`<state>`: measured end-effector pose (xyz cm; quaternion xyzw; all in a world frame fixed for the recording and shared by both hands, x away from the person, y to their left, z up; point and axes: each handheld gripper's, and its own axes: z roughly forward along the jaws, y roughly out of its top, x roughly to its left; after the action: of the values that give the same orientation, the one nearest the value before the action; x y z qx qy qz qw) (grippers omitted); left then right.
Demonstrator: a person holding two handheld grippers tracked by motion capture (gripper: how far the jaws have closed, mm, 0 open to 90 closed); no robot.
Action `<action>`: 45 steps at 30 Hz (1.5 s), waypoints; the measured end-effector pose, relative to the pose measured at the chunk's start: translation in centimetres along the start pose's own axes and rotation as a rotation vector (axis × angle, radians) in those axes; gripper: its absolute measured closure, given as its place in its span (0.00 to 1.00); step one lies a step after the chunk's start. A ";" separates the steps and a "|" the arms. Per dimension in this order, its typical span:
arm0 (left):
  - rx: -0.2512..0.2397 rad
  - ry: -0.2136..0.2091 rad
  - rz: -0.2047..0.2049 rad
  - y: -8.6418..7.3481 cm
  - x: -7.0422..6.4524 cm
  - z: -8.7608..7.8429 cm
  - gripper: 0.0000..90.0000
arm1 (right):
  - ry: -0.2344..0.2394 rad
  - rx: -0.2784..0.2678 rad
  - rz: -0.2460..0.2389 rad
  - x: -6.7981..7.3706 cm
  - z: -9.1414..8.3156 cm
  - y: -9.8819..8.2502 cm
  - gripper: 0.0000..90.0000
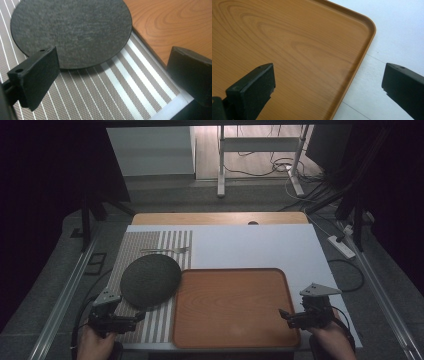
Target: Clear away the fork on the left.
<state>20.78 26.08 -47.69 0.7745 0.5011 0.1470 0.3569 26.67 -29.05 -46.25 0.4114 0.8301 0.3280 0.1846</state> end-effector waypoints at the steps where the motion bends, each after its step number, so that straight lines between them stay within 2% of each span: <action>1: -0.002 0.000 0.002 0.1 0.0 0.0 0.00 | -0.001 0.000 0.000 0.0 0.0 0.0 0.00; 4: 0.001 0.007 0.005 0.3 0.1 0.2 0.00 | 0.000 0.003 -0.002 0.0 0.1 0.0 0.00; 13: 0.003 -0.027 -0.021 0.7 1.5 1.4 0.00 | 0.000 0.010 -0.003 0.0 0.2 0.1 0.00; 18: 0.004 -0.033 -0.031 1.1 2.1 2.0 0.01 | 0.002 0.012 0.001 0.0 0.2 0.1 0.00; 24: 0.012 -0.031 -0.020 1.7 2.6 2.7 0.01 | 0.003 0.014 0.003 0.0 0.2 0.1 0.00; 27: -0.006 -0.058 -0.022 2.1 2.9 3.1 0.01 | 0.002 0.017 0.003 0.0 0.2 0.1 0.00; 30: -0.007 -0.063 -0.024 2.3 3.2 3.3 0.01 | 0.000 0.020 0.003 0.0 0.3 0.1 0.00; 34: 0.005 -0.071 -0.021 2.7 3.6 3.9 0.01 | 0.002 0.020 0.004 -0.1 0.3 0.1 0.00; 37: 0.042 -0.063 -0.017 3.2 4.0 4.7 0.01 | 0.001 0.022 0.003 -0.1 0.3 0.1 0.00; 39: 0.046 -0.063 -0.017 3.4 4.2 4.9 0.01 | 0.001 0.022 0.003 -0.1 0.3 0.1 0.00; 45: 0.070 -0.082 -0.059 4.3 5.4 6.0 0.00 | 0.001 0.023 0.002 -0.1 0.3 0.1 0.00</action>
<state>29.60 27.43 -49.59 0.7768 0.5136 0.0871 0.3539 26.95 -28.95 -46.42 0.4142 0.8335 0.3188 0.1792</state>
